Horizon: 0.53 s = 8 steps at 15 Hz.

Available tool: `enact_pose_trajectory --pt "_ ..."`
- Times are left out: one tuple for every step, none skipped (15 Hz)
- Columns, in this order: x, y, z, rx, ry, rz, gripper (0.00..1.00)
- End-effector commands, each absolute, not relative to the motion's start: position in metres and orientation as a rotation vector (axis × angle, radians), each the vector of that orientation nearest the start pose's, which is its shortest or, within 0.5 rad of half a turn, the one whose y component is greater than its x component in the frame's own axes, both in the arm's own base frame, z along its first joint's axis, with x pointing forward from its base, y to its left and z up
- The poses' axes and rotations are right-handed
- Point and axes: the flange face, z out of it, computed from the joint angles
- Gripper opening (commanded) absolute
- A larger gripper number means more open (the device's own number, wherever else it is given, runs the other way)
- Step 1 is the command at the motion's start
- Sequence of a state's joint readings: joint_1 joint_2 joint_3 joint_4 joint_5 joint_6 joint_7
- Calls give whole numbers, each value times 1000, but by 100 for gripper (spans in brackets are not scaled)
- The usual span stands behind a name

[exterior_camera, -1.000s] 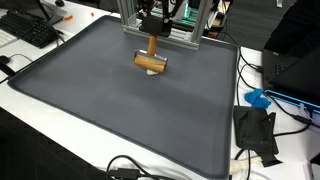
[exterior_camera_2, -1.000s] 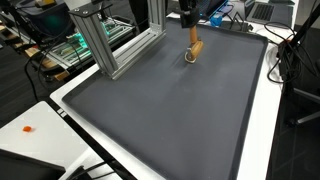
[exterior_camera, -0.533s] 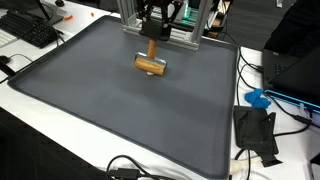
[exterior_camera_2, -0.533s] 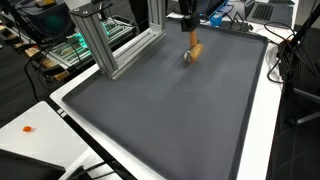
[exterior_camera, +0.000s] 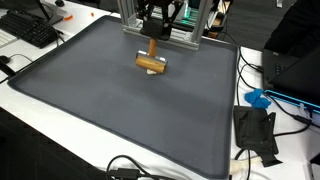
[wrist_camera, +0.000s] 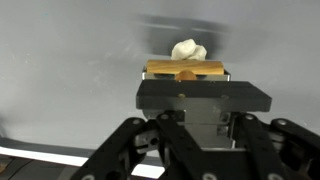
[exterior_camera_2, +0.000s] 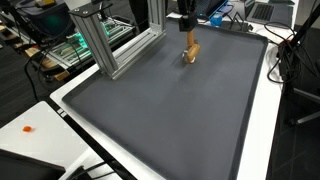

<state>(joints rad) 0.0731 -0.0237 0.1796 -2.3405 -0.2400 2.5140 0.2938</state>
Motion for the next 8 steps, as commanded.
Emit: enact_pose_trajectory --pt "493 128 357 -3222 -196 -292 22" --pt "491 127 356 -3219 -188 -281 22" --pt "490 126 355 -3217 -176 -274 22" --pt "489 124 353 -3215 -163 -268 22" --pt "487 122 352 -3212 -151 -260 22" --pt "486 120 350 -3208 -136 -254 22" --pt "484 119 349 -3204 -121 -249 22" --pt "483 117 349 -3201 -110 -245 22"
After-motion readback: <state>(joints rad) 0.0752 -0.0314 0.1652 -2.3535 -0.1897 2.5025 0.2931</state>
